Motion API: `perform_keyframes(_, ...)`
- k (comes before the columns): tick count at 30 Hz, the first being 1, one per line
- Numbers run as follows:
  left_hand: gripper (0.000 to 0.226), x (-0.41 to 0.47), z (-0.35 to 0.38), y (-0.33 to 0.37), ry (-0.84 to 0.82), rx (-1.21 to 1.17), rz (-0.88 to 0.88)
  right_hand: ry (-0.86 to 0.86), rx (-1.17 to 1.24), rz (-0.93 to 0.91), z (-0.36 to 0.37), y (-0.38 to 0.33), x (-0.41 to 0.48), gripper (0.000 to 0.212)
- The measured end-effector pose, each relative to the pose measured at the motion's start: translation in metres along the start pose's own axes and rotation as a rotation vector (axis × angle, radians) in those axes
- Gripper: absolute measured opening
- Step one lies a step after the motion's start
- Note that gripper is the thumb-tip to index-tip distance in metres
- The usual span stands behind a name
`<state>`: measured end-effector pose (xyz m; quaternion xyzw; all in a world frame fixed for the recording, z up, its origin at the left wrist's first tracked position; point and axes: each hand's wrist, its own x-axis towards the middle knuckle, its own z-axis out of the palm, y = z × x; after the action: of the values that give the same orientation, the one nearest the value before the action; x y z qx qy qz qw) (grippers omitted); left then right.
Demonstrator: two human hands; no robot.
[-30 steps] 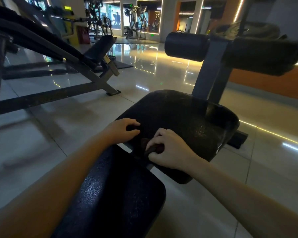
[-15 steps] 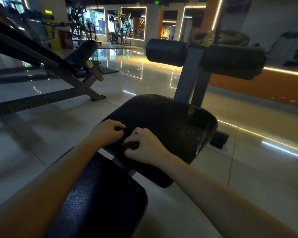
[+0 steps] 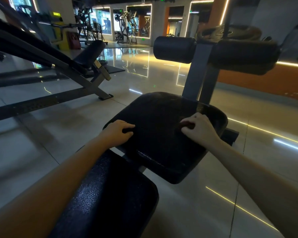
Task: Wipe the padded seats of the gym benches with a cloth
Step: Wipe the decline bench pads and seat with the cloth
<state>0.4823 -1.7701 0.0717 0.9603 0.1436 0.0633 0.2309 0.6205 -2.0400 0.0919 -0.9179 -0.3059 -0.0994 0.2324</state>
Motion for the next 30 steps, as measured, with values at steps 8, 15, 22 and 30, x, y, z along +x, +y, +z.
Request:
perform_keyframes(8, 0.039, 0.006, -0.001, 0.002, 0.001, -0.015, -0.026, -0.103, 0.141, -0.382, 0.010, -0.057, -0.090, 0.031)
perform_keyframes(15, 0.033, -0.017, 0.012, 0.024, 0.091, -0.074, -0.008, 0.014, 0.055, -0.219, 0.008, -0.014, -0.051, 0.028)
perform_keyframes(22, 0.037, -0.007, 0.018, 0.077, -0.068, -0.134, 0.071, 0.093, 0.071, -0.181, 0.006, -0.018, -0.063, 0.028)
perform_keyframes(30, 0.037, 0.017, 0.040, 0.111, -0.060, -0.083, 0.076, 0.208, 0.234, -0.407, 0.019, -0.010, -0.119, 0.034)
